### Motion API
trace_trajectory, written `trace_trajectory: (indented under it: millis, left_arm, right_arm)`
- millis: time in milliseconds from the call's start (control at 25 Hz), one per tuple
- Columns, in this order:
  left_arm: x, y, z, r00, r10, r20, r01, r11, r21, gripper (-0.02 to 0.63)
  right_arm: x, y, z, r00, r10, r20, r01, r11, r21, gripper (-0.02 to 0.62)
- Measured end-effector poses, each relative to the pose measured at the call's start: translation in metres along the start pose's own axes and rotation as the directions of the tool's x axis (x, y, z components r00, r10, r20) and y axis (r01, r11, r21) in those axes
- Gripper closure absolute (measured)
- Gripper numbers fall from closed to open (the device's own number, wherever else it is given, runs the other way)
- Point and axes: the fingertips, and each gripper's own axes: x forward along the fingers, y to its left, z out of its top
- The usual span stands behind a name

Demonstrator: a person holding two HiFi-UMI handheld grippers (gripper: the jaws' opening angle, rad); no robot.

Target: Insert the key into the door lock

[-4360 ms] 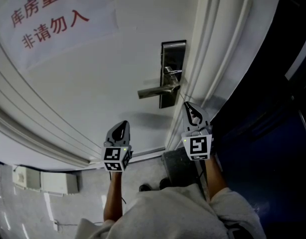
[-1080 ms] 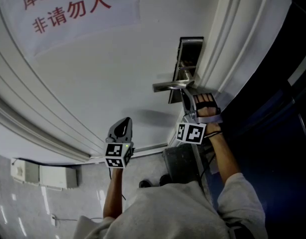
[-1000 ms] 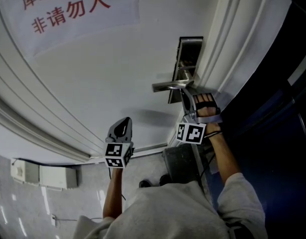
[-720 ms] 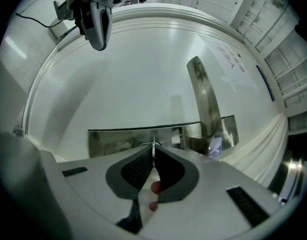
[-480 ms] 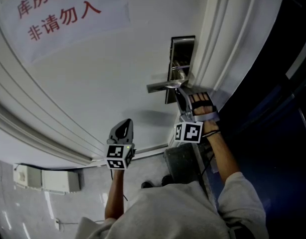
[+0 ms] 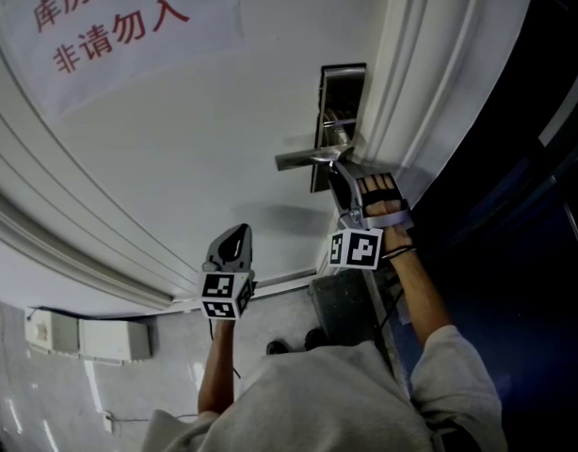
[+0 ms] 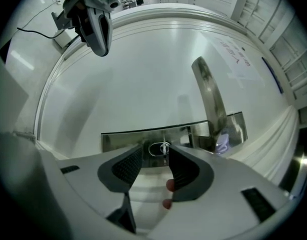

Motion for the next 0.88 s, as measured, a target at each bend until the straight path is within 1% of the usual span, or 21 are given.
trace_trajectory:
  millis: [360, 480, 560, 640, 680, 720, 800, 880]
  left_arm:
    - [0.006, -0.010, 0.000, 0.999, -0.030, -0.011, 0.030, 0.999, 0.018, 0.589]
    - [0.009, -0.012, 0.001, 0.999, -0.039, -0.012, 0.039, 0.999, 0.020, 0.589]
    - [0.011, -0.013, 0.003, 0.999, -0.041, -0.009, 0.042, 0.999, 0.021, 0.589]
    - [0.012, -0.015, 0.004, 0.999, -0.042, -0.007, 0.042, 0.999, 0.021, 0.589]
    - [0.012, -0.015, 0.005, 0.999, -0.042, -0.005, 0.042, 0.999, 0.021, 0.589]
    - [0.012, -0.015, 0.006, 0.999, -0.041, -0.004, 0.041, 0.999, 0.021, 0.589]
    - [0.013, -0.015, 0.008, 0.999, -0.039, -0.002, 0.039, 0.999, 0.023, 0.589]
    - [0.013, -0.015, 0.008, 0.999, -0.038, -0.002, 0.038, 0.999, 0.023, 0.589]
  right_arm:
    - [-0.032, -0.009, -0.002, 0.999, -0.044, 0.008, 0.044, 0.998, 0.042, 0.433]
    - [-0.045, -0.017, 0.002, 0.998, -0.058, 0.033, 0.055, 0.994, 0.100, 0.437]
    - [-0.050, -0.020, 0.000, 0.997, -0.073, 0.039, 0.066, 0.987, 0.143, 0.457]
    - [-0.054, -0.020, -0.004, 0.997, -0.070, 0.039, 0.060, 0.973, 0.222, 0.476]
    - [-0.056, -0.020, -0.007, 0.997, -0.061, 0.042, 0.047, 0.958, 0.283, 0.480]
    - [-0.058, -0.020, -0.009, 0.998, -0.052, 0.048, 0.032, 0.935, 0.354, 0.482]
    - [-0.061, -0.018, -0.015, 0.998, -0.033, 0.058, 0.000, 0.868, 0.497, 0.510]
    - [-0.063, -0.012, -0.022, 0.998, -0.014, 0.059, -0.025, 0.797, 0.603, 0.527]
